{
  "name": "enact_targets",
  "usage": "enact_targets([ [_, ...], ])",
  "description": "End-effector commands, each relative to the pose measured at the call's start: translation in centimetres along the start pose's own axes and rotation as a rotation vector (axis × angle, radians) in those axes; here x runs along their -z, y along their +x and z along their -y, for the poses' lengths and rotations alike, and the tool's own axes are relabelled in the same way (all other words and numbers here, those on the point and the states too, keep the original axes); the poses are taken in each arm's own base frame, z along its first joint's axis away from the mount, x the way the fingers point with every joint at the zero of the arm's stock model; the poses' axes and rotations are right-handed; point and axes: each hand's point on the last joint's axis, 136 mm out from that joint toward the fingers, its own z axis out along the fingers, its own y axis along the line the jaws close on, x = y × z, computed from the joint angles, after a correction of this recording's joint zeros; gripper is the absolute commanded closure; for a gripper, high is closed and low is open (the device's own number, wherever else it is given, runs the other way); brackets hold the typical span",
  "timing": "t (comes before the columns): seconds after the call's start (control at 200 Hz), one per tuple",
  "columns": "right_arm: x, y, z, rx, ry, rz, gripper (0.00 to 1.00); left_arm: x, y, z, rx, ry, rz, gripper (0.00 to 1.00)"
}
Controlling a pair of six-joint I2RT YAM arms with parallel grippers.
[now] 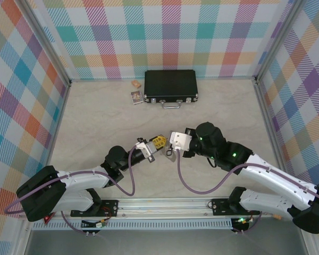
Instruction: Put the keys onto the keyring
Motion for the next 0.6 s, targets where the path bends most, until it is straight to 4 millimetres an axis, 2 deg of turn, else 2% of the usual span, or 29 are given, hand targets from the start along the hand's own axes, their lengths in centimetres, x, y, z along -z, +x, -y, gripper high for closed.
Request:
enact_targets([
  [0.0, -0.24, -0.52, -0.18, -0.025, -0.015, 0.016, 1.00, 0.29, -2.19, -0.10, -0.024, -0.008, 0.076, 1.00],
  [0.595, -0.63, -0.68, -0.36, -0.030, -0.031, 0.016, 1.00, 0.24, -2.19, 0.06, -0.023, 0.004, 0.072, 1.00],
])
